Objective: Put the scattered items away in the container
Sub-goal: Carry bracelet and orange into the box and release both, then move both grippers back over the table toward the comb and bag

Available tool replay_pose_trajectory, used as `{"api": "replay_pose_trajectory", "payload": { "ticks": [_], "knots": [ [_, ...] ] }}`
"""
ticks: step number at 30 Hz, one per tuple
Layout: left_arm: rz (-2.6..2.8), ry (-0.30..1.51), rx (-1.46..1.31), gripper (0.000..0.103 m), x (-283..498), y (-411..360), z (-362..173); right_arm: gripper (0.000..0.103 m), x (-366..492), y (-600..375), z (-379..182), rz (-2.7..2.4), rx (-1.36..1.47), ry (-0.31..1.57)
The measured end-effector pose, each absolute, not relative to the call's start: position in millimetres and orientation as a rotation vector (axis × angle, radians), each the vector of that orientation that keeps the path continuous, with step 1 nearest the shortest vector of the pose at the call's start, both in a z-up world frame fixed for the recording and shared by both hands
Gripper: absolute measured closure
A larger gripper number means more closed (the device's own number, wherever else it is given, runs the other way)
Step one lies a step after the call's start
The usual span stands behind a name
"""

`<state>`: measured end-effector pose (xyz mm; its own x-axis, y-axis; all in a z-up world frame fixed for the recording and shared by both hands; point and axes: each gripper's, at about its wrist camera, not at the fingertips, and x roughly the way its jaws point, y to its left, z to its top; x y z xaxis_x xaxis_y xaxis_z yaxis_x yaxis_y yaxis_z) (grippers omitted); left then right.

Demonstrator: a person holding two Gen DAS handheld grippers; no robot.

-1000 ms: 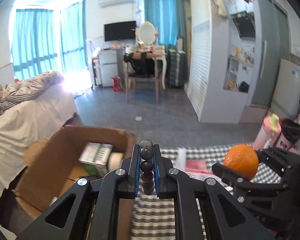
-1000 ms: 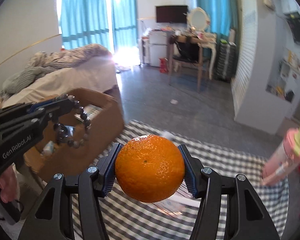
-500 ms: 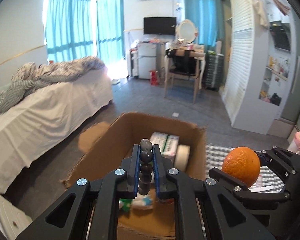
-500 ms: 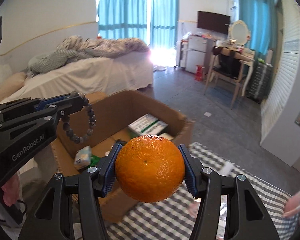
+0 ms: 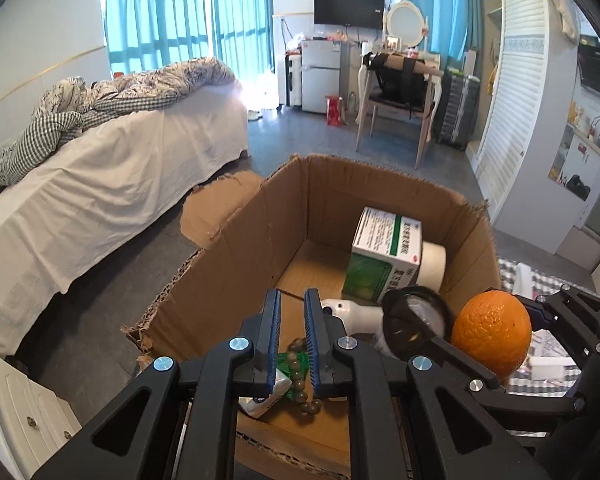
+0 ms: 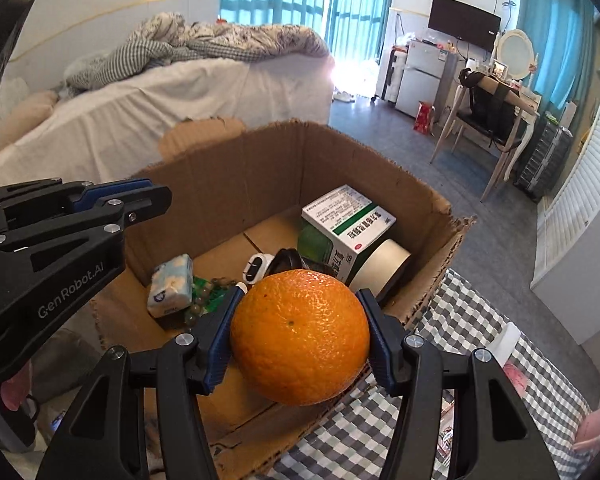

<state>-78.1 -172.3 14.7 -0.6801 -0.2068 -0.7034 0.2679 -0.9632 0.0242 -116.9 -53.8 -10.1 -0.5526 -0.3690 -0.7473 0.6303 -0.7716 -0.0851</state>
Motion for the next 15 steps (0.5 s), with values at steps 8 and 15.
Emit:
{"api": "replay_pose_trajectory", "payload": {
  "ticks": [8,15],
  "knots": [
    [-2.642,0.12,1.021,0.014,-75.5,-179.4,14.6,0.016,-115.8,-42.4,2.6,-2.391,0.931,0.44],
    [-2.673,0.083,0.973,0.009,-69.4,-169.5,28.0,0.016,-111.1,-5.3,24.9,-2.522,0.863,0.4]
  ]
}}
